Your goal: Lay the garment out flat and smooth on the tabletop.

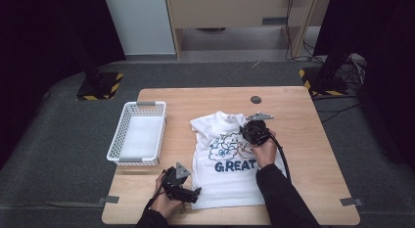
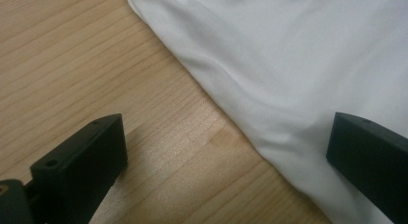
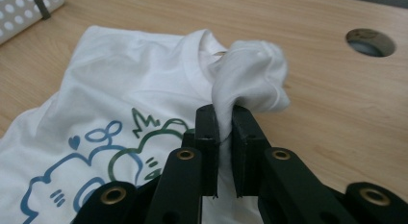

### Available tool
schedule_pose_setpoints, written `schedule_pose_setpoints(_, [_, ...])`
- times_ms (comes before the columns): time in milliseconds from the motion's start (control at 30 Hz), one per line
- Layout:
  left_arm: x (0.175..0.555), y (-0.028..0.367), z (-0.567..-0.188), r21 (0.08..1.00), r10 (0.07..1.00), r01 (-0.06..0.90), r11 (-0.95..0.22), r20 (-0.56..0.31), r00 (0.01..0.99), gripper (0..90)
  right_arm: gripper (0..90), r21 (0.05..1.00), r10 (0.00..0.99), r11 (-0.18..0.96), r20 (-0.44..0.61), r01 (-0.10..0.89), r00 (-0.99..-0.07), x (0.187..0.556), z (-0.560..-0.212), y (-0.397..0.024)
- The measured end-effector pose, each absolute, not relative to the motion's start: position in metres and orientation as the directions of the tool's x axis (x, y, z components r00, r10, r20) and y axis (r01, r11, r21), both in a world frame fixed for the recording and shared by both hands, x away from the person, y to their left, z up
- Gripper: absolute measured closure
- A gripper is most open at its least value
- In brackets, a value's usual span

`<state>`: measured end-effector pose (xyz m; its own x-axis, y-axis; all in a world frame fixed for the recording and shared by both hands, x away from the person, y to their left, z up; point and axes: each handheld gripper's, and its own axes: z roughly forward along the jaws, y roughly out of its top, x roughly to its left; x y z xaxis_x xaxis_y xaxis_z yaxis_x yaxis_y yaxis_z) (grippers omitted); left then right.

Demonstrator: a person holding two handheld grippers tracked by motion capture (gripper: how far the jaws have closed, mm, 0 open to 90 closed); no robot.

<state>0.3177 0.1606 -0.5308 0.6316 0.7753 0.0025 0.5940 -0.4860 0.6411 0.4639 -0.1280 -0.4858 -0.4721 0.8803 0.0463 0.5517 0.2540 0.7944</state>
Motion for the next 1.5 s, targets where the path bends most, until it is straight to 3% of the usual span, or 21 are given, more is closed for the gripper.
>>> schedule_pose_setpoints(267, [0.318, 0.161, -0.531, 0.641, 0.775, 0.594, -0.486, 0.002, 0.632, 0.0, 82.7, 0.775, 0.863, 0.322, -0.004, 0.544, -0.505, 0.453, -0.512, -0.103])
schedule_pose_setpoints(567, [0.318, 0.161, -0.531, 0.641, 0.775, 0.594, -0.486, 0.002, 0.631, 0.0, 81.8, 0.767, 0.866, 0.306, 0.023, 0.564, -0.500, 0.451, -0.532, -0.098])
schedule_pose_setpoints(700, [0.318, 0.160, -0.531, 0.641, 0.775, 0.594, -0.486, 0.002, 0.632, 0.0, 75.9, 0.765, 0.862, 0.302, 0.036, 0.569, -0.505, 0.450, -0.531, -0.098])
schedule_pose_setpoints(867, [0.318, 0.160, -0.531, 0.641, 0.774, 0.593, -0.487, 0.003, 0.633, 0.0, 67.4, 0.779, 0.851, 0.297, 0.046, 0.553, -0.522, 0.443, -0.517, -0.100])
schedule_pose_setpoints(1267, [0.317, 0.160, -0.531, 0.643, 0.775, 0.593, -0.484, 0.001, 0.631, 0.0, 59.9, 0.857, 0.879, 0.164, 0.099, 0.489, -0.467, 0.444, -0.459, -0.138])
schedule_pose_setpoints(1500, [0.317, 0.160, -0.531, 0.643, 0.775, 0.593, -0.484, 0.001, 0.632, 0.0, 54.7, 0.842, 0.904, 0.145, 0.101, 0.519, -0.416, 0.460, -0.457, -0.161])
